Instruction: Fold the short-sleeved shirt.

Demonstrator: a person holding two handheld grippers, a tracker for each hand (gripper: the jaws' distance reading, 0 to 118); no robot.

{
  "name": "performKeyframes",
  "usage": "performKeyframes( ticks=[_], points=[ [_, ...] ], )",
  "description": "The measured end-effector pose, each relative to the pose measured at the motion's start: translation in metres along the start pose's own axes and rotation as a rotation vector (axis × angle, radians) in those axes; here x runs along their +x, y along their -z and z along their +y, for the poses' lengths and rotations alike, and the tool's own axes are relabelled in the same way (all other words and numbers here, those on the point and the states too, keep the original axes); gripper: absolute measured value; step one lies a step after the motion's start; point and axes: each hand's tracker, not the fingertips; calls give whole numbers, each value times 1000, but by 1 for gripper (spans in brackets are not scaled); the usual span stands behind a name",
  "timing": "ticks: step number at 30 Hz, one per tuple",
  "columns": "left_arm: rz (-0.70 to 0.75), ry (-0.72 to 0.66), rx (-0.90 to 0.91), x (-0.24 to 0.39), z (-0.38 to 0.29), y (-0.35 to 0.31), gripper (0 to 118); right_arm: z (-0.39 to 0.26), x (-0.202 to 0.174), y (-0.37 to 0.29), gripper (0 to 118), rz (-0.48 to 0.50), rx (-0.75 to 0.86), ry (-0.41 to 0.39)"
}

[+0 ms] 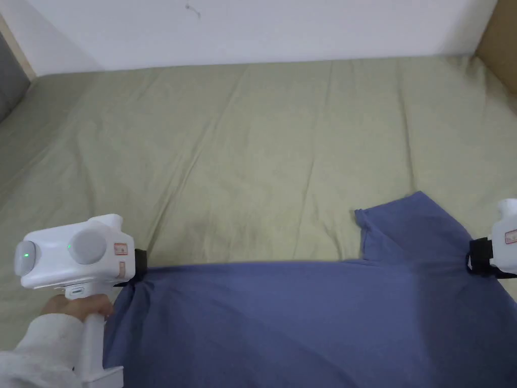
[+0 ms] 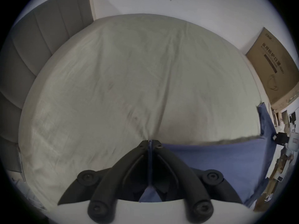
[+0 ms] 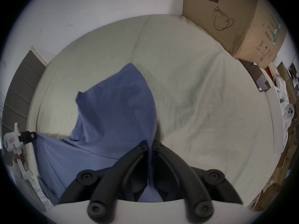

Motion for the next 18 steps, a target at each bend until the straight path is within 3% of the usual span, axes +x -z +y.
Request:
performKeyframes(
  ticks=[9, 13, 18],
  points=[
    [-100, 10, 134, -22, -44, -130, 3, -29, 22, -112, 4, 74, 111, 19],
    [-123, 46, 168, -33, -93, -185, 3, -83, 37, -164, 4, 109, 131, 20],
    [-91, 71, 98, -48, -174, -195, 3, -176, 51, -175, 4, 94, 40, -8]
  ],
)
